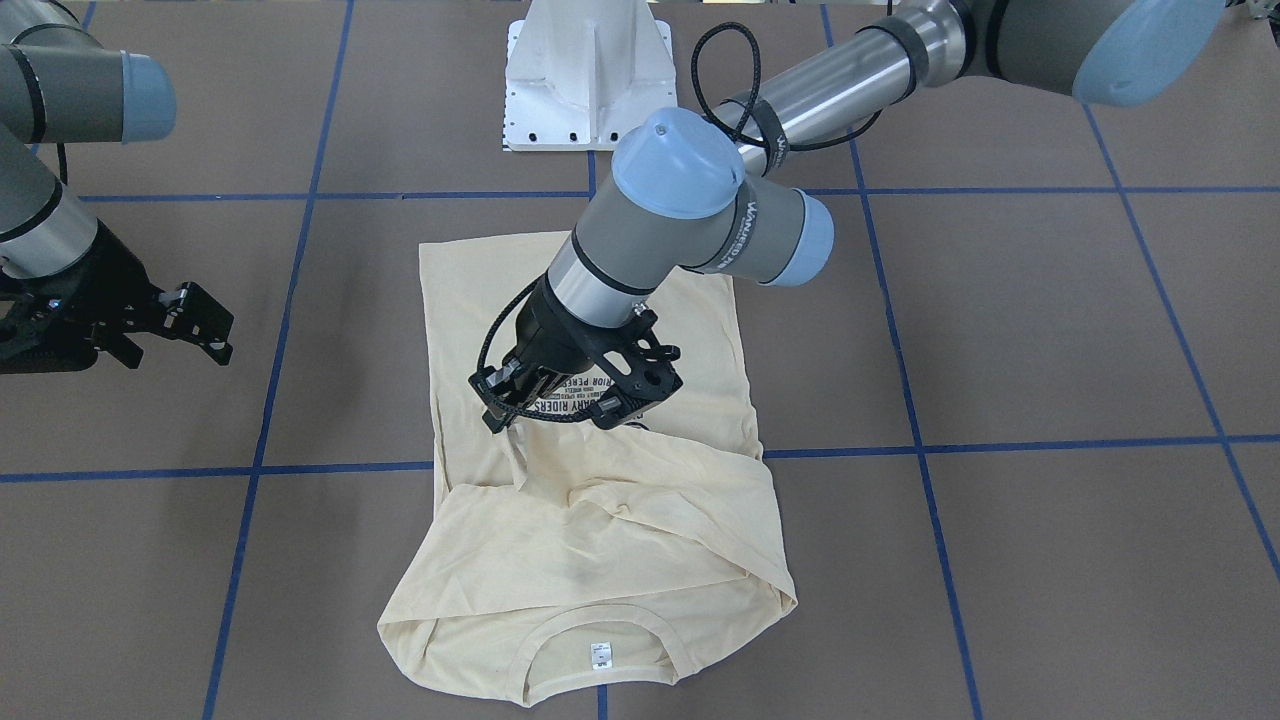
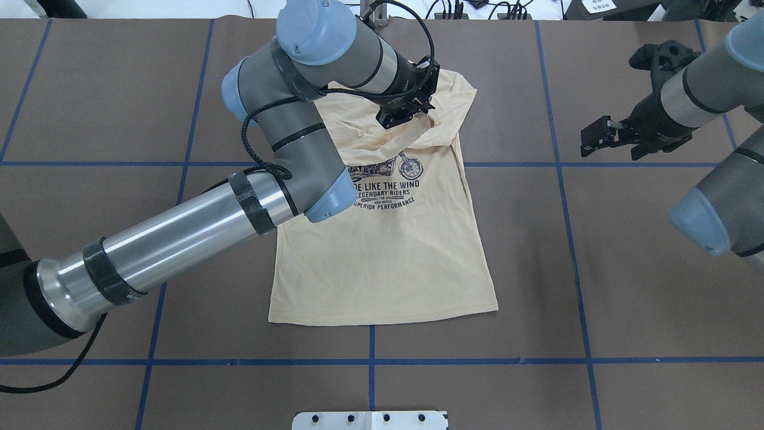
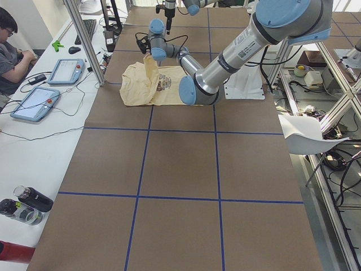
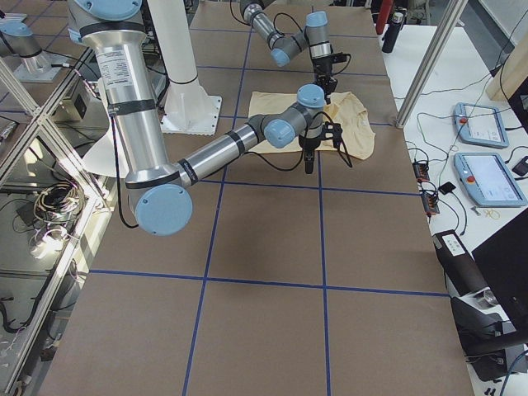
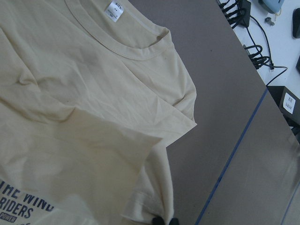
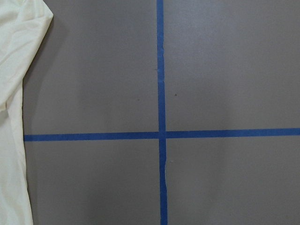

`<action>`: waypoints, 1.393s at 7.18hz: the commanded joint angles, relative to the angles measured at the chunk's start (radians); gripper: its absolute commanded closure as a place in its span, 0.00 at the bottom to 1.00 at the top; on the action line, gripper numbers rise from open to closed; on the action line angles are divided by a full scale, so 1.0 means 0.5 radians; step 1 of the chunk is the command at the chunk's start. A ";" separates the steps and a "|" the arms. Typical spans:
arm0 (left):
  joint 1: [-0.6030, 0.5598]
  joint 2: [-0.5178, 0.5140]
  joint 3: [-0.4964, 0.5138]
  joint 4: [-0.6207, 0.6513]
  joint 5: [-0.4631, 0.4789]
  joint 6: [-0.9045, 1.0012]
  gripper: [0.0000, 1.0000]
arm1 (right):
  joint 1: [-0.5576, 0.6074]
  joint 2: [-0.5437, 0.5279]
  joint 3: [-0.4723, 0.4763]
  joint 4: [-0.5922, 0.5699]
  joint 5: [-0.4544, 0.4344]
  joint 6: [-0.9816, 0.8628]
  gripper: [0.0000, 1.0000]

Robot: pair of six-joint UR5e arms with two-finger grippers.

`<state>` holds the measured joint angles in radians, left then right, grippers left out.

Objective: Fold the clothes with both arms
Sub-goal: 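Lower the cuff near the collar and open the left gripper, then move the left gripper to one shirt side while the right moves opposite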

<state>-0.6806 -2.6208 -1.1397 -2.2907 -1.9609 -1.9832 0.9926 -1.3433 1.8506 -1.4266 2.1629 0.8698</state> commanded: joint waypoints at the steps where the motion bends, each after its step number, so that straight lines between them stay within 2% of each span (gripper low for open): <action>1: 0.075 -0.029 0.085 -0.060 0.087 0.000 1.00 | 0.000 0.002 -0.001 0.000 0.000 0.000 0.00; 4: 0.134 -0.063 0.211 -0.186 0.188 -0.004 1.00 | 0.000 0.002 -0.001 -0.003 -0.003 0.000 0.00; 7: 0.201 -0.054 0.236 -0.220 0.249 0.006 1.00 | -0.003 0.008 -0.013 0.000 -0.006 0.000 0.00; 8: 0.214 -0.051 0.236 -0.220 0.249 0.009 0.86 | -0.006 0.021 -0.023 0.000 -0.006 0.003 0.00; 9: 0.217 -0.054 0.236 -0.223 0.249 0.015 0.41 | -0.009 0.030 -0.041 0.000 -0.009 0.003 0.00; 10: 0.226 -0.051 0.230 -0.223 0.249 0.015 0.12 | -0.009 0.036 -0.044 0.006 -0.009 0.006 0.00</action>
<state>-0.5725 -2.6470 -1.0225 -2.4016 -1.8365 -1.9772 0.9887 -1.3301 1.8335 -1.4259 2.1589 0.8714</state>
